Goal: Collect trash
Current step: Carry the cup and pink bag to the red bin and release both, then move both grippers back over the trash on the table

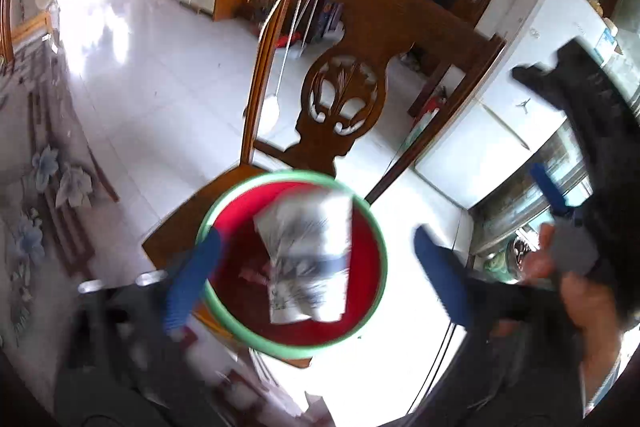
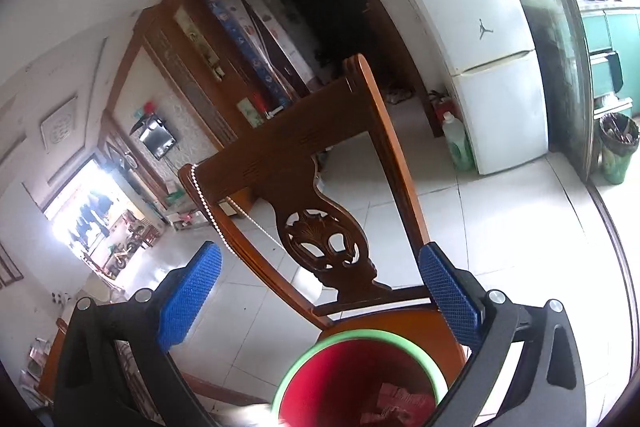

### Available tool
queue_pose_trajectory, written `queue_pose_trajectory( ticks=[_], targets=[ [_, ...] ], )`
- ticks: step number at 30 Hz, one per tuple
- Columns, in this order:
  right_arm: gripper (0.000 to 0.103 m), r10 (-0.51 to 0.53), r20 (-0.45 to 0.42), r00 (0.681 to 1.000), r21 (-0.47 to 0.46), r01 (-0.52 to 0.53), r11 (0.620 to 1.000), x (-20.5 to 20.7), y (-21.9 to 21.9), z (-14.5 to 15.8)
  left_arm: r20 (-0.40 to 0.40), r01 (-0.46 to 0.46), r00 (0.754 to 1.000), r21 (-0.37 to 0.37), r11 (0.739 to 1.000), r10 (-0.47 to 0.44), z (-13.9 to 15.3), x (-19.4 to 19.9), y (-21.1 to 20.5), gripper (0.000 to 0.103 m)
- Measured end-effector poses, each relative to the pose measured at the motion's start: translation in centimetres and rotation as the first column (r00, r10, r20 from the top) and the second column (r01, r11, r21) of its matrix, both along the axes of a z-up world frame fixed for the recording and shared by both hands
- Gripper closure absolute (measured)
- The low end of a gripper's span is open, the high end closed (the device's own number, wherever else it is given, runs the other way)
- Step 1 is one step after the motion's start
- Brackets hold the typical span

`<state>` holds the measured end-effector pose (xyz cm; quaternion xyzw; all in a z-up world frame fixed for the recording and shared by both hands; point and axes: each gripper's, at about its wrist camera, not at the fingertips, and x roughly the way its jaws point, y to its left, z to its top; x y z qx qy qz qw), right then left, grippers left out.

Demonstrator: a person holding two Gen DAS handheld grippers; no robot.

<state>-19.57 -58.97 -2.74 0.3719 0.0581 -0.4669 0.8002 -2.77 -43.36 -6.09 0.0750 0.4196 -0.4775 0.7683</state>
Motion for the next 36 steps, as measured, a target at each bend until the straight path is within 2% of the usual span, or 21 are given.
queue_pose_trajectory(
  ticks=[3,8,11,14,16,20,22,25,26,28,29,30,31,32,33,35,36],
  targets=[
    [0.008,0.032,-0.021,0.999,0.001,-0.032,0.999,1.0,0.0,-0.2,0.021,0.004,1.000,-0.024,1.000,-0.004,1.0,-0.4,1.1,0.007],
    [0.008,0.112,-0.039,0.993,-0.010,-0.113,0.994,3.3,1.0,0.0,0.046,-0.055,0.997,-0.045,0.997,0.057,2.3,0.0,4.4,0.007],
    [0.008,0.216,-0.092,0.972,0.004,-0.217,0.976,6.0,2.2,0.0,0.078,-0.117,0.990,-0.039,0.992,0.120,3.4,0.8,7.7,0.007],
    [0.008,0.317,-0.130,0.940,0.016,-0.317,0.948,8.7,4.1,0.0,0.120,-0.203,0.971,-0.029,0.979,0.205,4.5,1.9,12.5,0.007],
    [0.008,0.383,-0.155,0.911,0.007,-0.387,0.922,10.6,6.2,0.3,0.156,-0.278,0.949,-0.004,0.961,0.275,5.0,2.9,16.2,0.007],
    [0.008,0.484,-0.201,0.852,-0.030,-0.499,0.866,13.4,10.4,0.9,0.203,-0.406,0.899,0.052,0.912,0.389,6.0,5.0,23.8,0.007],
    [0.008,0.542,-0.225,0.810,-0.027,-0.561,0.828,14.9,12.8,0.9,0.260,-0.461,0.865,0.077,0.884,0.429,6.6,6.0,27.8,0.007],
    [0.008,0.599,-0.253,0.760,-0.031,-0.625,0.780,16.6,16.2,1.0,0.391,-0.553,0.791,0.127,0.823,0.471,7.4,7.2,33.0,0.007],
    [0.008,0.612,-0.262,0.746,-0.034,-0.641,0.767,16.9,17.1,1.1,0.416,-0.577,0.771,0.138,0.805,0.482,7.3,7.6,34.6,0.007],
    [0.008,0.647,-0.293,0.704,-0.039,-0.685,0.727,18.1,19.4,1.0,0.448,-0.645,0.718,0.139,0.752,0.533,6.8,8.3,38.7,0.007],
    [0.008,0.664,-0.306,0.682,-0.038,-0.706,0.708,18.5,20.3,0.9,0.447,-0.678,0.692,0.131,0.723,0.567,6.4,8.5,40.4,0.007],
    [0.008,0.687,-0.320,0.652,-0.031,-0.732,0.680,19.2,21.6,0.7,0.407,-0.709,0.676,0.132,0.693,0.614,5.4,8.9,42.7,0.007],
    [0.008,0.714,-0.331,0.618,-0.023,-0.761,0.648,19.8,22.9,0.4,0.350,-0.717,0.683,0.156,0.679,0.641,4.7,9.4,44.0,0.008],
    [0.008,0.727,-0.336,0.598,-0.018,-0.776,0.630,20.0,23.6,0.4,0.291,-0.721,0.689,0.180,0.669,0.664,3.9,10.0,45.3,0.008],
    [0.008,0.749,-0.346,0.565,-0.009,-0.800,0.600,20.5,24.7,0.2,0.241,-0.734,0.679,0.187,0.653,0.694,3.3,10.6,46.8,0.008],
    [0.008,0.785,-0.383,0.487,0.008,-0.848,0.529,21.5,27.2,-0.4,0.211,-0.764,0.645,0.194,0.615,0.735,2.6,11.2,48.6,0.008],
    [0.008,0.794,-0.399,0.458,0.013,-0.863,0.504,21.8,28.0,-0.5,0.198,-0.778,0.627,0.201,0.595,0.753,2.3,11.5,49.6,0.008]
  ],
)
